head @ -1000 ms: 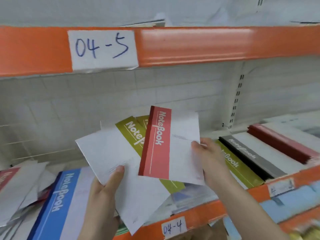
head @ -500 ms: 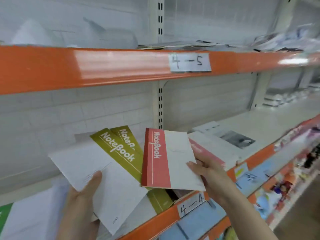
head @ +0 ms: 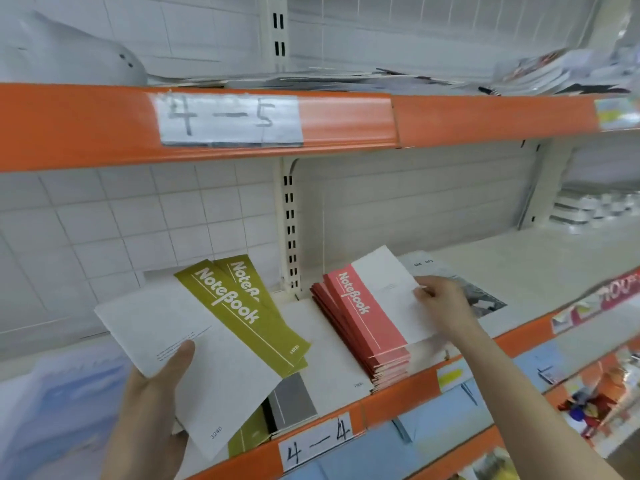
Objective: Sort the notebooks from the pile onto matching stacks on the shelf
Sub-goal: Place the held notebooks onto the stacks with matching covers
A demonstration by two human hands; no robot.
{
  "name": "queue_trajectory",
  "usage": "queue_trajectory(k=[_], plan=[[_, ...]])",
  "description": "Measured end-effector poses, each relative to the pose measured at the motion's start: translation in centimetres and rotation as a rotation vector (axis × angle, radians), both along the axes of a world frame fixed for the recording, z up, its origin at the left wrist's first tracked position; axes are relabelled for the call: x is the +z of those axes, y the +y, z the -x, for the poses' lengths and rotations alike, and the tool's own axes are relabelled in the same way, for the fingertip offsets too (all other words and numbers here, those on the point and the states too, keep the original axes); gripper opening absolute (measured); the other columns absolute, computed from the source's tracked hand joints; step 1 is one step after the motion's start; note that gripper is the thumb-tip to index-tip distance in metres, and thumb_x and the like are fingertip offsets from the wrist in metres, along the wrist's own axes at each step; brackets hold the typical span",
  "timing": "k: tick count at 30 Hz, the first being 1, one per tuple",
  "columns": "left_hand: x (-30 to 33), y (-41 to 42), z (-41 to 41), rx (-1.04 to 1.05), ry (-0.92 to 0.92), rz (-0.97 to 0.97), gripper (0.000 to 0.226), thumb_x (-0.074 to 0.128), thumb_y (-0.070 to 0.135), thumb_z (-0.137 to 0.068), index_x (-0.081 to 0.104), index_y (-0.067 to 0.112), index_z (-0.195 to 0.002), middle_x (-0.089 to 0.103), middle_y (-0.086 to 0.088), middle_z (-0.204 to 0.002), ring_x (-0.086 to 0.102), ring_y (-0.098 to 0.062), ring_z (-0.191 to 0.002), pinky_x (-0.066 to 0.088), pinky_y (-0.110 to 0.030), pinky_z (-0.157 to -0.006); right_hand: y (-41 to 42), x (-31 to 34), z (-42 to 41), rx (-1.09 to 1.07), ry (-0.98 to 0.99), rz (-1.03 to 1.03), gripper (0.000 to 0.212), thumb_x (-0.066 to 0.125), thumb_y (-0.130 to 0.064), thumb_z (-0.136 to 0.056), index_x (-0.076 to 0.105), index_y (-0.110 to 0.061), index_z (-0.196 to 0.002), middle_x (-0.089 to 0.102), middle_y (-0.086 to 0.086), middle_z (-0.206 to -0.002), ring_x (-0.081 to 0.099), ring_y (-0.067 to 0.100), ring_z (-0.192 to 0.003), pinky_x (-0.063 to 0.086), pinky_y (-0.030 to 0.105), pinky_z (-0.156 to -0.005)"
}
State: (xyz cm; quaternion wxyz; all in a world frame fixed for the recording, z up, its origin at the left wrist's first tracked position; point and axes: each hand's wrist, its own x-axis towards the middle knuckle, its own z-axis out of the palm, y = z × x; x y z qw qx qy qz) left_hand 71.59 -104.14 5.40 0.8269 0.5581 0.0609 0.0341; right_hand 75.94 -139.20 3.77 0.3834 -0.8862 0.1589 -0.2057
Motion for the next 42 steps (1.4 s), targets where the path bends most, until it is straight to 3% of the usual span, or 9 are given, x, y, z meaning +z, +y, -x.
queue_trajectory(k=[3,8,13,16,20,24,30,36,42], plan=[[0.3,0.0,0.0,0.036,0.023,-0.033,0.021,0.056,0.024,-0.093,0.058,0.031,-0.112,0.066,-0.001,-0.102,0.060,-0.029,-0.091,0.045,-0.046,-0.080,-0.6,-1.1,-1.5,0.039,0.121,0.157,0.037,0.048,0.002,-0.090,0.050,-0.018,-0.059,0.040,0.002,-0.055,0.041,0.023,-0.059,0.028,0.031,-0.054],[-0.3,0.4,-0.1,0.053,-0.006,-0.030,0.028,0.056,0.023,-0.094,0.057,0.029,-0.121,0.067,0.001,-0.105,0.061,-0.028,-0.094,0.047,-0.044,-0.075,-0.6,-1.7,-2.0,0.002,0.215,0.281,0.022,0.048,-0.011,-0.095,0.064,-0.005,-0.109,0.067,0.016,-0.104,0.060,0.035,-0.100,0.050,0.040,-0.081],[-0.5,0.1,0.4,0.056,-0.021,-0.017,0.033,0.053,0.020,-0.095,0.053,0.025,-0.128,0.066,0.002,-0.101,0.060,-0.022,-0.087,0.046,-0.036,-0.065,0.3,-1.0,-1.1,-0.061,0.304,0.380,0.024,0.047,-0.011,-0.095,0.062,-0.005,-0.112,0.060,0.016,-0.116,0.056,0.035,-0.105,0.049,0.041,-0.083],[-0.9,0.2,0.3,0.074,-0.006,-0.008,0.033,0.051,0.028,-0.096,0.051,0.026,-0.129,0.065,-0.001,-0.103,0.060,-0.024,-0.089,0.046,-0.035,-0.065,2.1,0.2,0.3,-0.146,0.167,0.476,0.028,0.046,-0.011,-0.094,0.061,-0.005,-0.117,0.055,0.019,-0.116,0.054,0.038,-0.104,0.047,0.041,-0.076],[-1.1,0.1,0.4,0.080,0.034,-0.033,0.026,0.048,0.039,-0.097,0.053,0.028,-0.120,0.065,0.000,-0.097,0.062,-0.023,-0.084,0.046,-0.034,-0.061,8.0,1.9,2.3,0.149,-0.131,0.219,0.029,0.046,-0.014,-0.097,0.061,-0.010,-0.121,0.064,0.009,-0.113,0.061,0.026,-0.099,0.047,0.033,-0.084],[-1.1,0.1,0.4,0.020,0.000,-0.144,0.025,0.050,0.039,-0.094,0.058,0.027,-0.115,0.071,-0.004,-0.100,0.069,-0.027,-0.084,0.053,-0.035,-0.058,14.7,2.7,3.9,0.504,0.132,-0.306,0.041,0.050,-0.038,-0.095,0.045,-0.021,-0.132,0.063,-0.007,-0.100,0.063,0.005,-0.086,0.053,0.024,-0.074],[-1.4,2.7,0.5,0.038,-0.021,-0.269,0.027,0.048,0.033,-0.097,0.063,0.014,-0.109,0.074,-0.004,-0.091,0.072,-0.021,-0.080,0.057,-0.037,-0.064,18.2,1.1,3.6,0.534,0.230,-0.468,0.020,0.062,-0.023,-0.090,0.055,-0.022,-0.109,0.070,0.001,-0.095,0.071,0.015,-0.079,0.058,0.034,-0.077],[-1.5,8.3,-0.1,0.217,0.006,-0.357,0.015,0.055,0.022,-0.096,0.065,0.015,-0.104,0.070,-0.010,-0.099,0.066,-0.030,-0.089,0.055,-0.044,-0.075,18.5,1.2,1.5,0.325,0.019,-0.266,0.009,0.055,-0.014,-0.095,0.059,-0.014,-0.102,0.065,-0.006,-0.090,0.061,0.005,-0.077,0.043,0.022,-0.063],[-0.2,13.7,-0.6,0.394,0.017,-0.299,0.024,0.052,0.025,-0.097,0.058,0.005,-0.111,0.061,-0.013,-0.099,0.057,-0.030,-0.086,0.045,-0.031,-0.063,19.1,0.9,0.0,0.242,0.022,0.064,0.016,0.049,-0.010,-0.096,0.061,-0.007,-0.105,0.066,0.009,-0.100,0.061,0.026,-0.089,0.039,0.028,-0.062]])
